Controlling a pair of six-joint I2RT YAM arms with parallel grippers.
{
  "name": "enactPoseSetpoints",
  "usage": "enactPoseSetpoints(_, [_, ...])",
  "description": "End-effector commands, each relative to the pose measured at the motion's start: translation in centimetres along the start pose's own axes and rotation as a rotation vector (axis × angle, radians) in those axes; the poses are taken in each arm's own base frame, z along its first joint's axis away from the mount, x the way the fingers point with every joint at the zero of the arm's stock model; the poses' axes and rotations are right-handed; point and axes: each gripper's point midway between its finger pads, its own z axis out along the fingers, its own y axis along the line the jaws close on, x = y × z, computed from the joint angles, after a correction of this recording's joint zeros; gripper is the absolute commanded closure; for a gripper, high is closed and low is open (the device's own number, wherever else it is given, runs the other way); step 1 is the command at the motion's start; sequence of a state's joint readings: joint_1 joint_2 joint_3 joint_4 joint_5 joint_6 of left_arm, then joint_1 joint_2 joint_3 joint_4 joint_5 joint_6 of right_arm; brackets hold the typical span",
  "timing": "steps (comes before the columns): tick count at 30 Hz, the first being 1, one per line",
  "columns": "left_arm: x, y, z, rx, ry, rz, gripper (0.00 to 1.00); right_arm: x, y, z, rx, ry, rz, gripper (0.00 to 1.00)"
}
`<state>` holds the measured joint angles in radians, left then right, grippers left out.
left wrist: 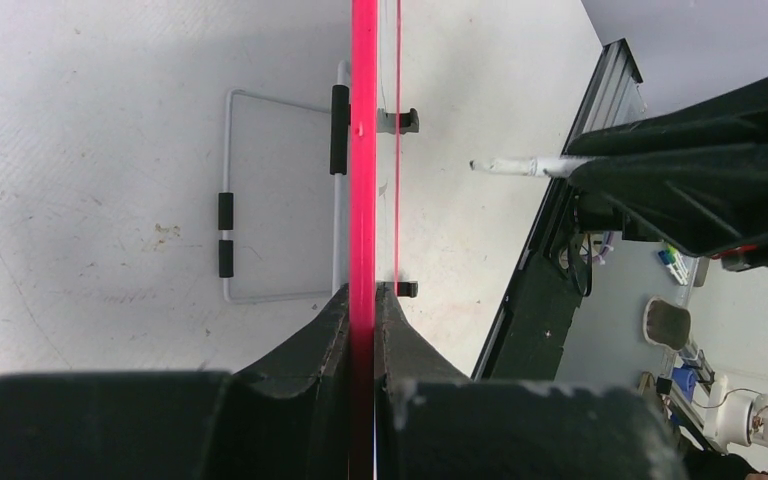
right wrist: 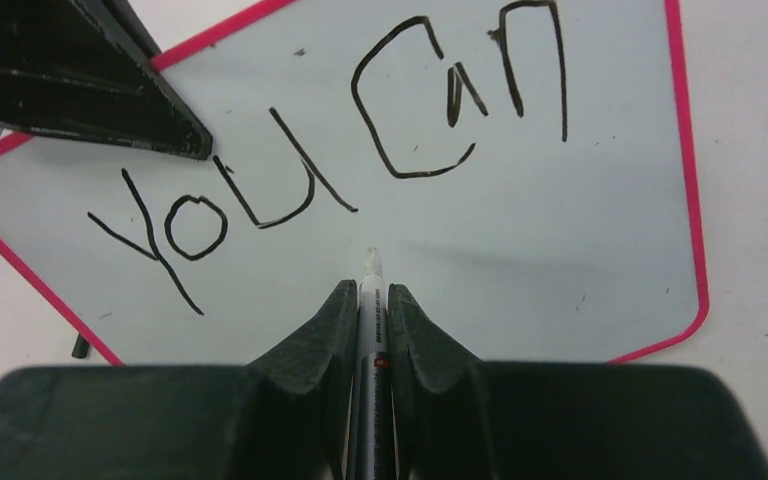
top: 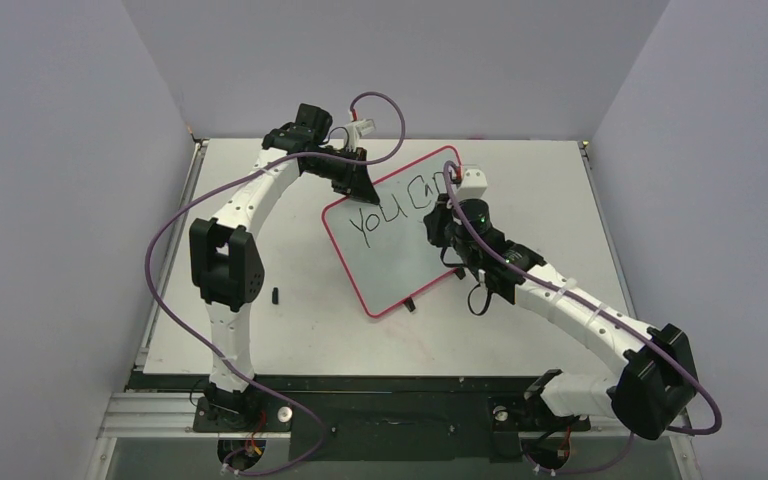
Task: Write a sentence on the whiteboard
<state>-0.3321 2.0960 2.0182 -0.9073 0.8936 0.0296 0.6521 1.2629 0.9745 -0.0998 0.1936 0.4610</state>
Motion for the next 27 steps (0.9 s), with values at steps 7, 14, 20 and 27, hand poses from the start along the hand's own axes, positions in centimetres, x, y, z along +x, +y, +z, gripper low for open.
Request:
enactPoseSetpoints(7, [-2.5, -1.2, -2.5, -0.063, -0.09, 0.151, 1.0, 0.3, 6.8, -2.2, -0.212, -0.067, -0.059, 1.0])
enactPoseSetpoints(14, [-2.5, -1.1, -2.7, -0.068, -0.093, 0.149, 1.0, 1.8, 9.8, -2.4, -0.267, -0.052, -0.098, 1.0])
enactPoseSetpoints(20, [-2.7, -1.0, -2.9, -0.076, -0.103, 0.147, 1.0, 3.8, 11.2, -2.2, -0.276, -0.022, -0.126, 1.0])
enactPoseSetpoints(27, [-2.9, -1.1, -3.0, -0.075, -0.11, 0.148, 1.0, 5.3, 11.8, -1.6, -0.271, -0.006, -0.135, 1.0])
